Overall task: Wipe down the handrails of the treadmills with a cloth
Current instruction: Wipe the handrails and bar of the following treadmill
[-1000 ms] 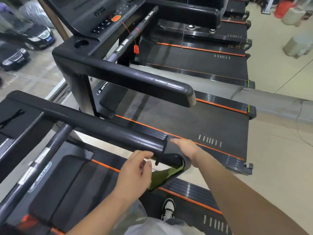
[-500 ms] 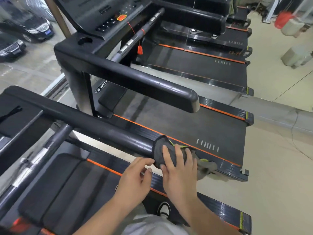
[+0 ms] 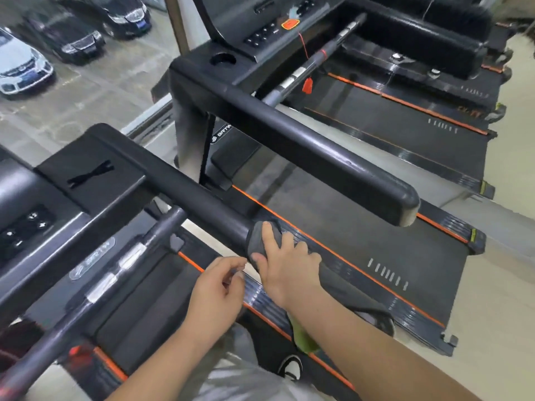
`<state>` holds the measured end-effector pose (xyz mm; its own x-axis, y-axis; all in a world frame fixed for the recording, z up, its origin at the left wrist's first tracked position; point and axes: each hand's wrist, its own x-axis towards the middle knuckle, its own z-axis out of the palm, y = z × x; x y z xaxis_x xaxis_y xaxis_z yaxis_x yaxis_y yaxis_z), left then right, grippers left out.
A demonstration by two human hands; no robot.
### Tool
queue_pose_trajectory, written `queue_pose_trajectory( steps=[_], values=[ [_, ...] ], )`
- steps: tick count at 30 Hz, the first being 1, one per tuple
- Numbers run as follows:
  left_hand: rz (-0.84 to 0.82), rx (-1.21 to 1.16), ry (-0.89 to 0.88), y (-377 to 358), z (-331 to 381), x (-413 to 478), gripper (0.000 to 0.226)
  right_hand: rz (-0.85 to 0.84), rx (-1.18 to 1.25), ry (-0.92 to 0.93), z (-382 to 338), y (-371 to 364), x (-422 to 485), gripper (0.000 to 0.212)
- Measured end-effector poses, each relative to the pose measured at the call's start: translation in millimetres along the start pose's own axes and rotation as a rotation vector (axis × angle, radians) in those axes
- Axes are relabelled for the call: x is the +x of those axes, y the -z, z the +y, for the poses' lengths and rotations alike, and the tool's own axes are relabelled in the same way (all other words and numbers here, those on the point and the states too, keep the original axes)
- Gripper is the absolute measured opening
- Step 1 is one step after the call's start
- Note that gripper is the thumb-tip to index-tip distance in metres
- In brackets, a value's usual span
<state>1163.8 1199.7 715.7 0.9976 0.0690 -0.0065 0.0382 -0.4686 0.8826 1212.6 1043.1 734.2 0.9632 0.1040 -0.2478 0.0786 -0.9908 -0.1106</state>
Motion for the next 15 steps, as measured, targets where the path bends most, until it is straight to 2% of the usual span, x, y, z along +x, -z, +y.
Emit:
queue_pose_trajectory(
  steps=[5, 9, 12, 15],
  values=[
    [0.089, -0.008, 0.074, 48.7, -18.8, 18.6, 0.044, 0.087, -0.043, 0.079, -76.4, 2.3, 66.1, 0.071],
    [0.111, 0.033, 0.101, 82.5, -27.9, 41.5, 0.043, 0.08, -0.04, 0.155, -132.1, 4.8, 120.1, 0.071],
    [0.152, 0.048, 0.101, 97.5, -25.4, 61.5, 0.041, 0.117, -0.015, 0.177, -149.5, 9.6, 140.7, 0.073],
    [0.195, 0.106, 0.018, 102.7, -20.8, 71.1, 0.041, 0.018, 0.03, 0.242, -138.0, 12.1, 136.5, 0.073]
  ],
)
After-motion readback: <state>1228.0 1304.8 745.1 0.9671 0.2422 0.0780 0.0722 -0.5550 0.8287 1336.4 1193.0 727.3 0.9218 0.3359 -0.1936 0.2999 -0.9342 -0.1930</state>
